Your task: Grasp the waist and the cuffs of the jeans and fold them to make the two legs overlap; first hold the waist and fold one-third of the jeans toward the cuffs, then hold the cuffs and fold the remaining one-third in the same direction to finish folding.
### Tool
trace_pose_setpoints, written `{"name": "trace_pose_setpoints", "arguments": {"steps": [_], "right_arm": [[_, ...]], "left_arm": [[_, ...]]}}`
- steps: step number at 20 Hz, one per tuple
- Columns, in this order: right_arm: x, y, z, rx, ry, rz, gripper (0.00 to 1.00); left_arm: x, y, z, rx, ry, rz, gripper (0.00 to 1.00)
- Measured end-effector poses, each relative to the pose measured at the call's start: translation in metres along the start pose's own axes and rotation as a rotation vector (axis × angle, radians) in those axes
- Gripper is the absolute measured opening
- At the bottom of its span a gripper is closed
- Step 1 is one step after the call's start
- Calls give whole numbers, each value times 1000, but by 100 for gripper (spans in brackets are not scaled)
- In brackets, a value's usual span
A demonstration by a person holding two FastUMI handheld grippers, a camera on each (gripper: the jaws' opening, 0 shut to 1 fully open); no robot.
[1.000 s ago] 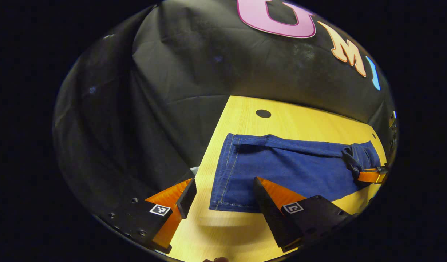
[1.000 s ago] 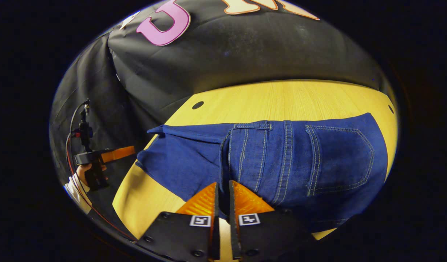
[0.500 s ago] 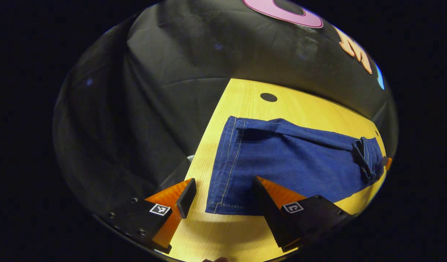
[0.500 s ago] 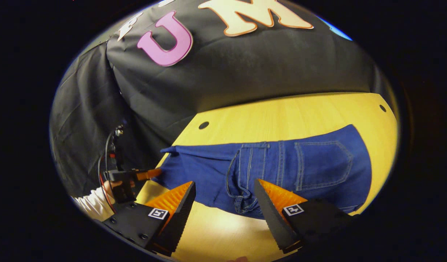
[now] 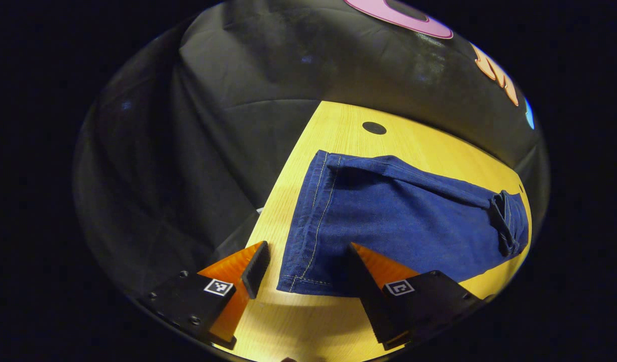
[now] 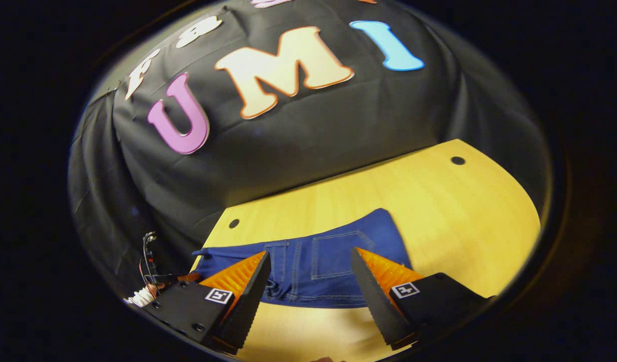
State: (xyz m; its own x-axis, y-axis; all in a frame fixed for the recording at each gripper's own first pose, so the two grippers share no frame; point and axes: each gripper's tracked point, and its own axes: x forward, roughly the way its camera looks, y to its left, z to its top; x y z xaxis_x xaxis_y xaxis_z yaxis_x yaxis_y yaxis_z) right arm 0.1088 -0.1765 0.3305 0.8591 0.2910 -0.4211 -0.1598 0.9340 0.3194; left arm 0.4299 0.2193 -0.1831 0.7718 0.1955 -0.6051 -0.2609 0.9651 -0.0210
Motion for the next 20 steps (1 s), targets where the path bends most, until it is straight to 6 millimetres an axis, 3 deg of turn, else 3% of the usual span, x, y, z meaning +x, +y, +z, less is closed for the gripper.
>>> {"name": "trace_pose_setpoints", "arguments": {"steps": [2, 4, 5, 8, 10, 12, 16, 18, 20], "right_arm": [[-14, -19, 6, 14, -27, -46, 98], [-25, -27, 3, 26, -30, -68, 98], [-29, -29, 1, 32, -27, -74, 98], [-37, -35, -5, 27, -17, -95, 94], [-37, -38, -6, 23, -13, -108, 98], [-43, -41, -9, 27, -12, -122, 98], [-53, -46, -5, 37, -32, -138, 98], [-60, -51, 1, 46, -47, -138, 94], [-67, -56, 7, 49, -61, -137, 99]], "left_arm": [[2, -11, 1, -2, -16, -17, 89], [1, -23, 2, 5, -29, -25, 66], [-1, -26, 2, -9, -40, -39, 64], [1, -36, 4, -79, -69, -85, 16], [-1, -37, 8, -128, -94, -104, 6], [-1, -39, 9, -155, -92, -114, 0], [-12, -49, 23, -188, -95, -146, 0], [-29, -65, 41, -186, -109, -185, 0], [-53, -87, 62, -162, -135, -217, 0]]}}
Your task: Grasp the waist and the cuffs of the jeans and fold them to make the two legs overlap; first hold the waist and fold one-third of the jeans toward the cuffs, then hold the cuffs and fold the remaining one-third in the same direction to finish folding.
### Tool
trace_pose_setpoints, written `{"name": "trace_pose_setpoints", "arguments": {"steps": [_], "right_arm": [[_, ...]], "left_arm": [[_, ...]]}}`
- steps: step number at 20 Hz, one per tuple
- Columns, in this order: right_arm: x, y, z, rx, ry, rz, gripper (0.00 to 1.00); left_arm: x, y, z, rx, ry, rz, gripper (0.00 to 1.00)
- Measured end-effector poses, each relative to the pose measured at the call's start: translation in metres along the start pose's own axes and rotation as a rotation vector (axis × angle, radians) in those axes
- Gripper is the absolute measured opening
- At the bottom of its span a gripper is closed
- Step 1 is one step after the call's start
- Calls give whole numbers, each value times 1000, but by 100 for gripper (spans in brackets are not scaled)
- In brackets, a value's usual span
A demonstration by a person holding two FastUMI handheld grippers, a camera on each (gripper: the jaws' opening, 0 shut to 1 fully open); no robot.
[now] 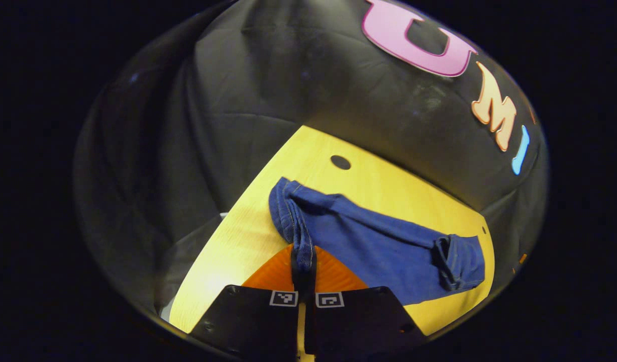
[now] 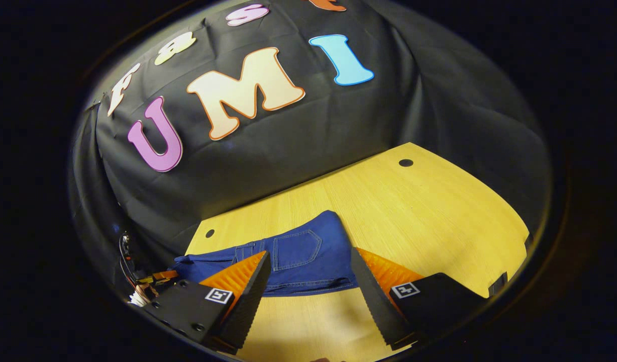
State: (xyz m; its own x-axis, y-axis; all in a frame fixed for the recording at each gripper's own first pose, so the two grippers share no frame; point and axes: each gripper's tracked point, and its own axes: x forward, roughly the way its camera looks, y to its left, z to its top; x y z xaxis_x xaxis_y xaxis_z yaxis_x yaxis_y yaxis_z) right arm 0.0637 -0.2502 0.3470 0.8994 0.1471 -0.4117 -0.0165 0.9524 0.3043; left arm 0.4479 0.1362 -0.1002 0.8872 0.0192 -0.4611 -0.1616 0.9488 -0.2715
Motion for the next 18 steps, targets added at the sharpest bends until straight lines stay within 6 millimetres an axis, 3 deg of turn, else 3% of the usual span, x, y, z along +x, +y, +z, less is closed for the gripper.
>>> {"name": "trace_pose_setpoints", "arguments": {"steps": [6, 8, 9, 10, 14, 17, 18], "right_arm": [[-8, -46, 25, 8, -30, 22, 99], [-7, -69, 29, -4, -10, 35, 99], [-7, -81, 31, -9, 2, 44, 94], [-6, -92, 34, -10, 12, 55, 98], [1, -139, 41, -54, 55, 76, 98], [8, -159, 44, -49, 78, 108, 98], [11, -165, 45, -52, 81, 115, 94]], "left_arm": [[-32, -122, 41, 112, -82, -83, 0], [-43, -168, 50, 146, -113, -93, 0], [-45, -195, 52, 154, -128, -106, 0], [-47, -223, 53, 160, -139, -122, 0], [-46, -332, 32, 218, -143, -196, 0], [-35, -403, 7, 325, -125, -227, 0], [-31, -427, -4, 372, -119, -241, 0]]}}
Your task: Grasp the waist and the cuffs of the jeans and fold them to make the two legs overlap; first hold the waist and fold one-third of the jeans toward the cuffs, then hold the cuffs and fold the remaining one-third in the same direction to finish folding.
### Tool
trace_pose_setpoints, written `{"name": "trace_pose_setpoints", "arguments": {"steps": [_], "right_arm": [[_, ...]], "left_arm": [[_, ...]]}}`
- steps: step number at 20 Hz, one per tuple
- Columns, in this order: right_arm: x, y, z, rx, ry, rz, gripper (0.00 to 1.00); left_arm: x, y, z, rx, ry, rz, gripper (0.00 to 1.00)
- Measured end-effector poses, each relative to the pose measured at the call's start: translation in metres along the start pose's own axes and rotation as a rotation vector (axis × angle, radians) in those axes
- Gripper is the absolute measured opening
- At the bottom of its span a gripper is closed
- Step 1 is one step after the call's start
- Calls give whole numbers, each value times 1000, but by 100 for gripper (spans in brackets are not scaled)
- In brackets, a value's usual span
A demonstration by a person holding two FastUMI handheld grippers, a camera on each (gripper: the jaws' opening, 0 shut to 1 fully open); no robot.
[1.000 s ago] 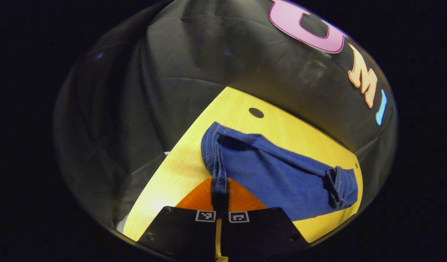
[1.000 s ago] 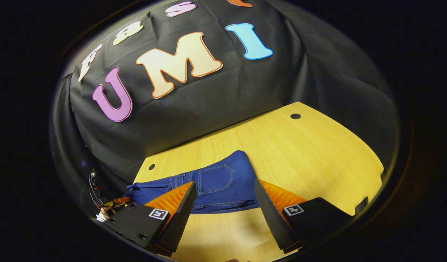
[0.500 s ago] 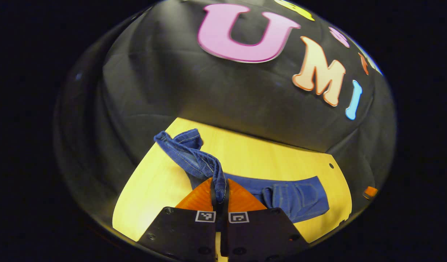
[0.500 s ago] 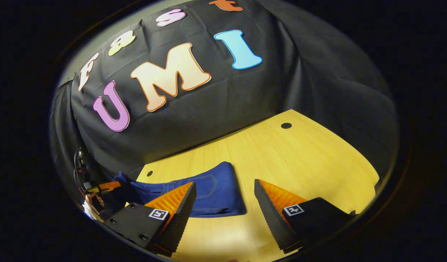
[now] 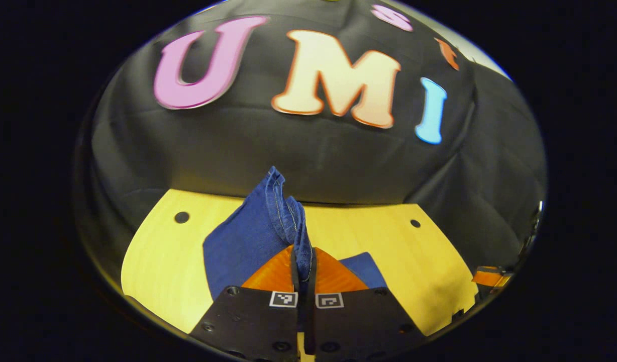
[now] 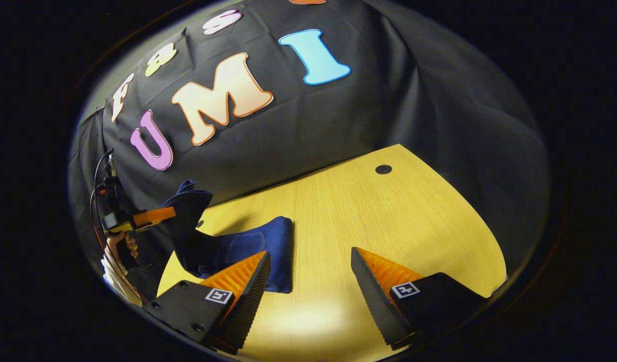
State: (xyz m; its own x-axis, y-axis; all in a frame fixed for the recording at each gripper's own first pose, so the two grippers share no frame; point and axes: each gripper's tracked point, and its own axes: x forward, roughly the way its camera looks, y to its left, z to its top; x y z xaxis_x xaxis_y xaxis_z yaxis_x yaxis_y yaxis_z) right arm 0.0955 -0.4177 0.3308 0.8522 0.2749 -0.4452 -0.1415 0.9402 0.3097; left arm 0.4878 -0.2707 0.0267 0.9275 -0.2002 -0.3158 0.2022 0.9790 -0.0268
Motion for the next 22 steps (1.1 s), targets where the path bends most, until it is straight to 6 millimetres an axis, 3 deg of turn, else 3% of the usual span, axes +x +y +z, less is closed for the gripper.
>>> {"name": "trace_pose_setpoints", "arguments": {"steps": [2, 3, 5, 8, 11, 12, 14, 16, 19, 20, 22], "right_arm": [[2, -12, -1, -7, 5, 4, 93], [4, -15, -2, -6, 8, 8, 98], [4, -23, -5, 4, 14, 15, 93], [3, -35, -15, -11, 24, -7, 98], [-2, -39, -24, -13, 29, -17, 99], [-4, -38, -27, -6, 28, -17, 94], [-7, -39, -30, 4, 24, -23, 94], [-11, -40, -31, 8, 15, -34, 94], [-19, -37, -30, 1, -12, -50, 94], [-21, -35, -31, -5, -22, -62, 98], [-27, -28, -30, -7, -50, -79, 94]], "left_arm": [[11, -46, -16, 93, 30, -46, 0], [17, -65, -31, 141, 65, -64, 0], [26, -95, -73, 242, 152, -81, 0], [39, -117, -136, 371, 254, -95, 0], [42, -121, -171, 446, 289, -101, 0], [44, -120, -176, 445, 292, -102, 0], [43, -125, -179, 418, 299, -123, 6], [41, -123, -179, 425, 288, -86, 31], [22, -121, -153, 392, 213, -79, 72], [9, -116, -143, 383, 184, -58, 89], [-14, -98, -119, 379, 123, -2, 92]]}}
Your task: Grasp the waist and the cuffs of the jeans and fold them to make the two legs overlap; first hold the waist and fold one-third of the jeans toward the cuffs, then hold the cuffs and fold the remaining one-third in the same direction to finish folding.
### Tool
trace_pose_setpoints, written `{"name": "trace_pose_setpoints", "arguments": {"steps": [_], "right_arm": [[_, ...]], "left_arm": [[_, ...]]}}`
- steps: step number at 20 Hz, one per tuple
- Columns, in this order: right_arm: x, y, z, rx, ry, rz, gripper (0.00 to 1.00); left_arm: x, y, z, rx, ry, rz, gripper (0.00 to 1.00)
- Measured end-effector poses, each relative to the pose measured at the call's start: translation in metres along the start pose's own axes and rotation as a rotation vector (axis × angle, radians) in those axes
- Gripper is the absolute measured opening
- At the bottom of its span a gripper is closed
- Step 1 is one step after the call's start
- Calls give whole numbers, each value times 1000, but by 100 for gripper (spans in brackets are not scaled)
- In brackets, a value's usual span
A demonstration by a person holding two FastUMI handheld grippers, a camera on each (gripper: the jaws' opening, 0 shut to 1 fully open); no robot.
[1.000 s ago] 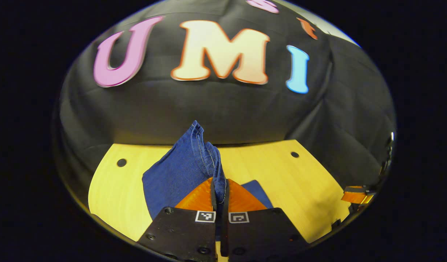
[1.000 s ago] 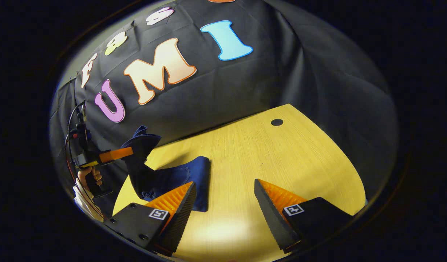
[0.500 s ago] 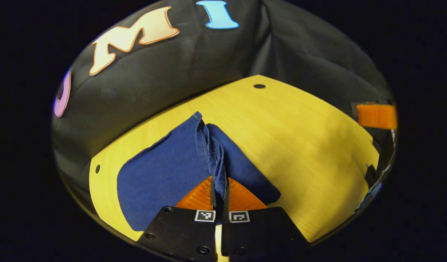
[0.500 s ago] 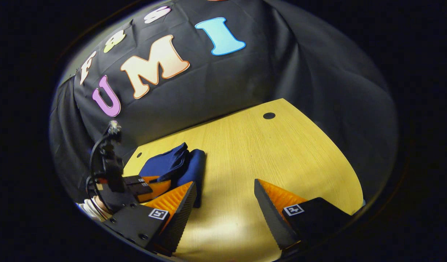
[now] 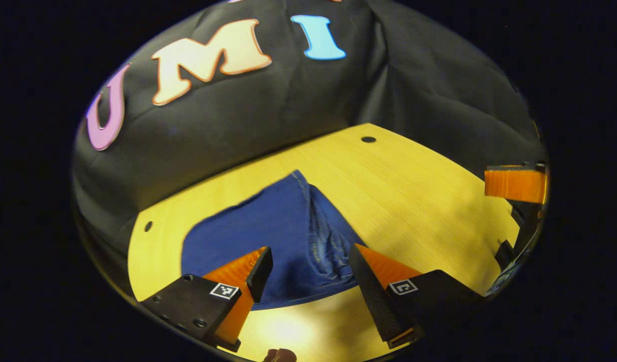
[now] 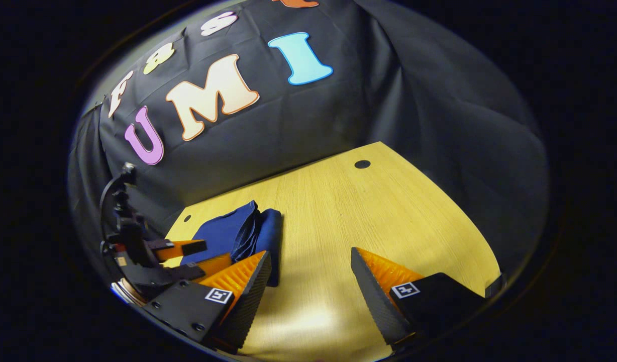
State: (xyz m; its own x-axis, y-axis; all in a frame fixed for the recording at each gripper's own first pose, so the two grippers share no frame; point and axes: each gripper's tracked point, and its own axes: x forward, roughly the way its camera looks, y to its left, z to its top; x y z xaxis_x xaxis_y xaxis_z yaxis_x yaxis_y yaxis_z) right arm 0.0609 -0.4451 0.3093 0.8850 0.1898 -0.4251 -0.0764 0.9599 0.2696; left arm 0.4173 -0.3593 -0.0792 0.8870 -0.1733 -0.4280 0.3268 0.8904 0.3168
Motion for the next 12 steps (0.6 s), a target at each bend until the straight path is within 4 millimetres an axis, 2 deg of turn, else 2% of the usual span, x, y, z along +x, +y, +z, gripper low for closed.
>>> {"name": "trace_pose_setpoints", "arguments": {"steps": [1, 4, 7, 9, 12], "right_arm": [[-4, 8, 1, 6, -16, 0, 99], [-14, 37, 0, 14, -58, 5, 98], [-26, 71, -1, 37, -79, 23, 98], [-31, 85, -3, 24, -91, 15, 98], [-38, 107, -4, 12, -105, 23, 98]], "left_arm": [[-12, 13, 4, -3, -27, 24, 93], [-43, 55, 1, -11, -74, 75, 93], [-67, 95, -25, -29, -47, 110, 93], [-83, 119, -41, -62, -38, 136, 93], [-95, 142, -65, -145, -9, 134, 92]]}}
